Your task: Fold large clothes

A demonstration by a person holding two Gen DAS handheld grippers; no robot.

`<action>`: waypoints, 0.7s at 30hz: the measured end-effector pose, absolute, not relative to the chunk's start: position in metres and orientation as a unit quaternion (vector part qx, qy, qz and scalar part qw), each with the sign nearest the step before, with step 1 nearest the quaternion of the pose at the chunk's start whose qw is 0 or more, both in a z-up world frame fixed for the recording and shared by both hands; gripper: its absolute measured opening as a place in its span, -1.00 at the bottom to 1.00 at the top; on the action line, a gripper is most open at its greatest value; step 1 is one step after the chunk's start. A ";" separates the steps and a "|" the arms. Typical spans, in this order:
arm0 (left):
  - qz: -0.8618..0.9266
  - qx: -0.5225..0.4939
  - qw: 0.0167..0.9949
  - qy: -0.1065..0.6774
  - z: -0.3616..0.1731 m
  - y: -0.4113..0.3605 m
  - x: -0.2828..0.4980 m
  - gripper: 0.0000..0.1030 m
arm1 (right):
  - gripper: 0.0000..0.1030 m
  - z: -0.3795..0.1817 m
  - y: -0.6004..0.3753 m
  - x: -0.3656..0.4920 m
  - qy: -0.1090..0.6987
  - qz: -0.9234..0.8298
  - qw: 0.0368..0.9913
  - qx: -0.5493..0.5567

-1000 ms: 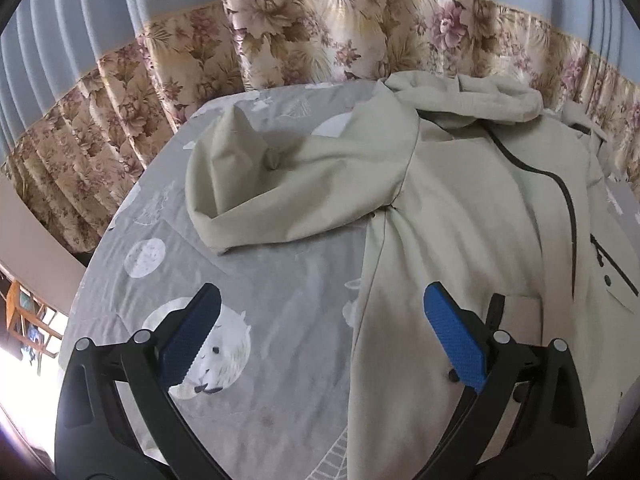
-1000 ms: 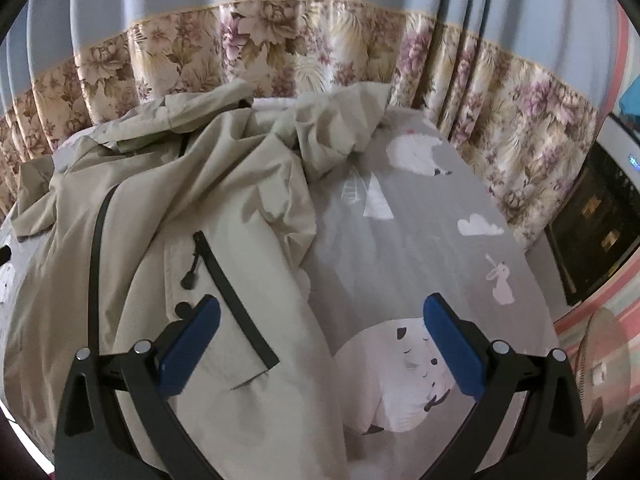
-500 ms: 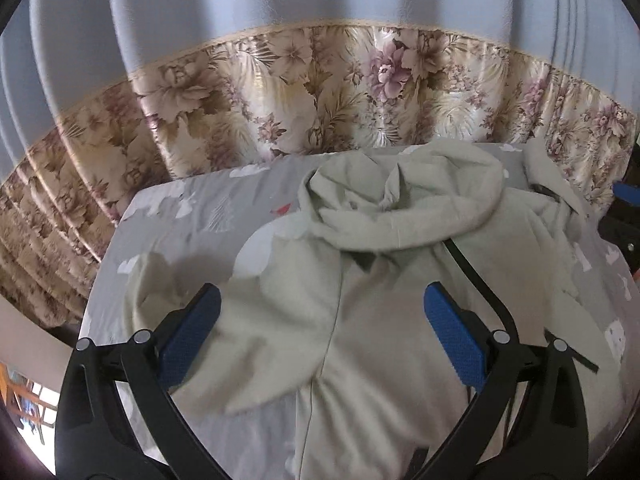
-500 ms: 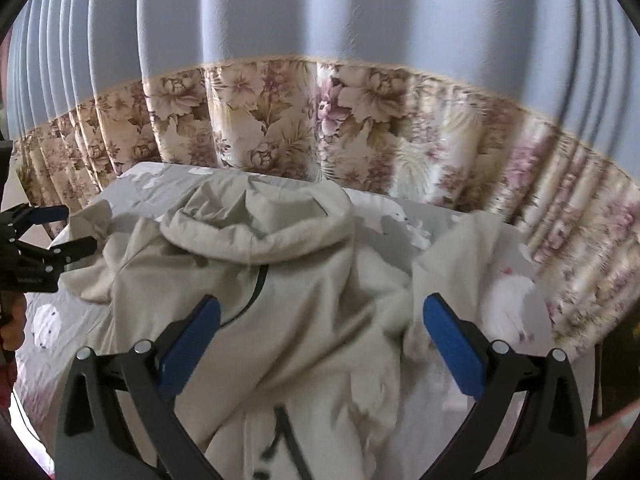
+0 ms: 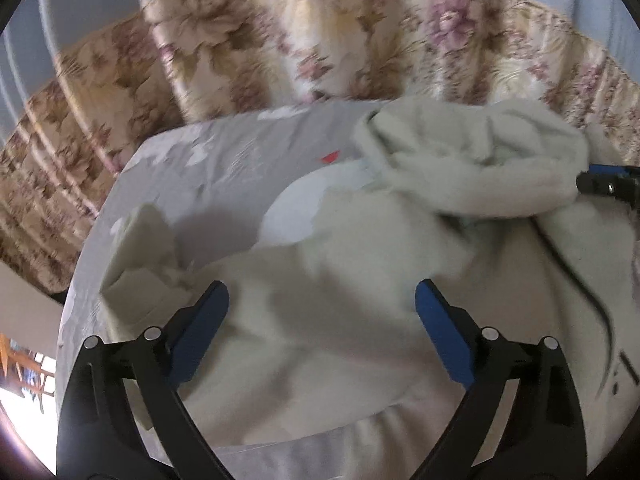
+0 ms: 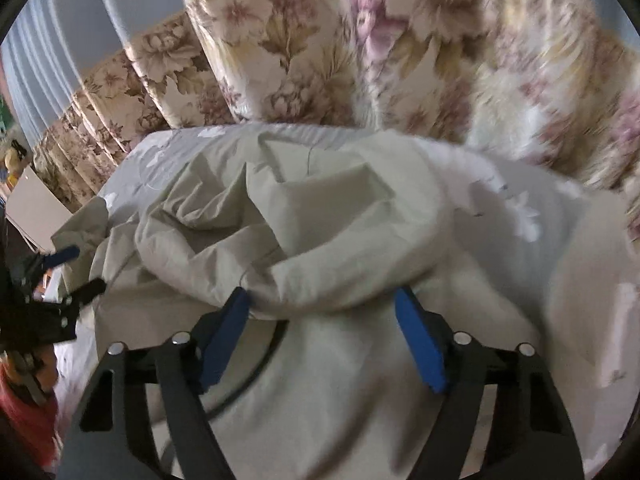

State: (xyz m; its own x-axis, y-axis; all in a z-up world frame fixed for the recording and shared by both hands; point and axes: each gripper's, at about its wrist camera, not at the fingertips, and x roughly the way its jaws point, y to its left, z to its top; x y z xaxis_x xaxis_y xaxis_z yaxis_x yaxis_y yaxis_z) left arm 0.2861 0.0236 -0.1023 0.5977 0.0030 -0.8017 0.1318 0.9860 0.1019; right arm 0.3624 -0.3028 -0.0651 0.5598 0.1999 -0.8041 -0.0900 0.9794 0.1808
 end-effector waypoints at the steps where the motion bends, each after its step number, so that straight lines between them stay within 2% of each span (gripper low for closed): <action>1: -0.030 0.074 0.890 0.448 -0.104 0.027 0.286 0.82 | 0.34 -0.069 -0.301 0.366 0.466 0.078 0.879 0.059; 2: -0.026 0.069 0.889 0.451 -0.105 0.031 0.289 0.81 | 0.30 -0.075 -0.299 0.371 0.473 0.076 0.876 0.059; 5: -0.045 0.049 0.888 0.455 -0.098 0.030 0.306 0.62 | 0.29 -0.078 -0.297 0.371 0.475 0.071 0.876 0.055; 10: -0.115 0.027 0.882 0.456 -0.074 -0.011 0.365 0.63 | 0.30 -0.054 -0.313 0.378 0.459 0.067 0.883 0.071; 14: -0.116 0.062 0.853 0.505 -0.094 -0.044 0.407 0.62 | 0.31 -0.053 -0.333 0.403 0.498 0.072 0.856 0.118; 17: -0.110 0.056 0.832 0.541 -0.114 -0.050 0.422 0.58 | 0.31 -0.073 -0.342 0.414 0.531 0.057 0.833 0.146; 19: -0.121 0.025 0.817 0.563 -0.124 -0.046 0.426 0.37 | 0.30 -0.085 -0.344 0.414 0.532 0.063 0.830 0.158; 20: -0.134 0.007 0.809 0.572 -0.128 -0.043 0.429 0.10 | 0.24 -0.086 -0.342 0.415 0.527 0.064 0.833 0.152; 21: -0.142 -0.001 0.806 0.575 -0.130 -0.043 0.431 -0.20 | 0.03 -0.087 -0.339 0.415 0.523 0.066 0.838 0.141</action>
